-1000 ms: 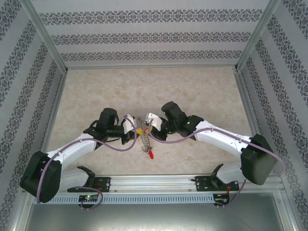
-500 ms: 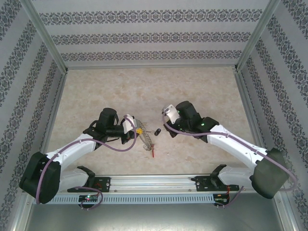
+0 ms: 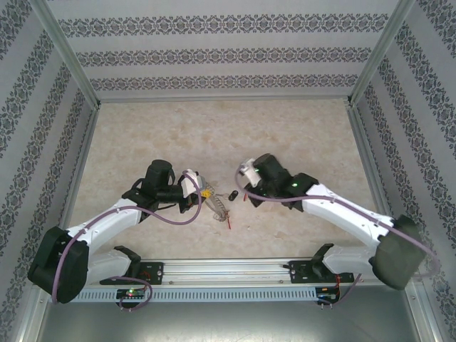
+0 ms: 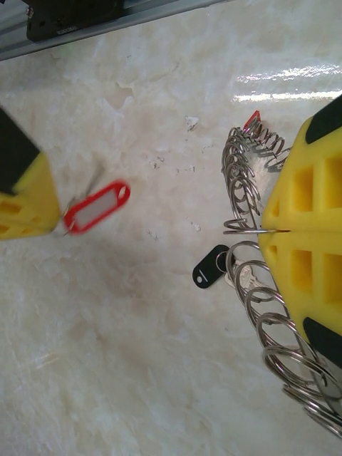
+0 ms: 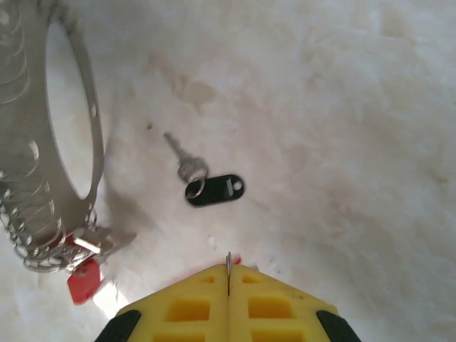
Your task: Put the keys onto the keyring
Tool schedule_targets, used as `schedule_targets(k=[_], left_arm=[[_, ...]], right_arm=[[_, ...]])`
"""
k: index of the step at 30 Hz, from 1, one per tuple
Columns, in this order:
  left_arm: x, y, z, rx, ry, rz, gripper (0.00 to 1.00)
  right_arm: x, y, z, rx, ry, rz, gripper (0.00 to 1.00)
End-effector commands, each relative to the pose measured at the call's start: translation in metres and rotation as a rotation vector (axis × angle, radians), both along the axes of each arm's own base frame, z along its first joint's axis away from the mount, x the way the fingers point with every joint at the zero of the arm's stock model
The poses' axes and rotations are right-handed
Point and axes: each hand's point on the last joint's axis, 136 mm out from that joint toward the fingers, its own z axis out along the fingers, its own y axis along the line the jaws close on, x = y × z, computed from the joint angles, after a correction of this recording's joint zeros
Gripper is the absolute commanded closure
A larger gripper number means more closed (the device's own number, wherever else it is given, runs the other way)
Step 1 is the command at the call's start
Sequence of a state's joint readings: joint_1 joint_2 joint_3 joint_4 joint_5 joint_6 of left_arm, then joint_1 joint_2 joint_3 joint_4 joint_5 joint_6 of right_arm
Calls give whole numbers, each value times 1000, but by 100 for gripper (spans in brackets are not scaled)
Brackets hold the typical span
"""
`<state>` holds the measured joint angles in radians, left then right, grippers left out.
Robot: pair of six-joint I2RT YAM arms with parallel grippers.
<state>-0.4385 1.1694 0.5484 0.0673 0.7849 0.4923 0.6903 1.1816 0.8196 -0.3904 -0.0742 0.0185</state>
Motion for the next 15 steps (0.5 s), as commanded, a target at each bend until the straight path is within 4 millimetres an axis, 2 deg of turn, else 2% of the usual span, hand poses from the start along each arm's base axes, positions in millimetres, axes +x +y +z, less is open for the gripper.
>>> schedule_targets(k=[1,8,15], left_arm=[[-2,-4,11,-11,-42,-26,100],[-2,-6,14,-23,-48,-36,100],[-1,-6,14,-26,-50,-31,100]], right_arm=[[-7,22,40,262,-96,107,100],[-44,31,40,271,-127,387,100],[-43,39,38,222,-156,449,100]])
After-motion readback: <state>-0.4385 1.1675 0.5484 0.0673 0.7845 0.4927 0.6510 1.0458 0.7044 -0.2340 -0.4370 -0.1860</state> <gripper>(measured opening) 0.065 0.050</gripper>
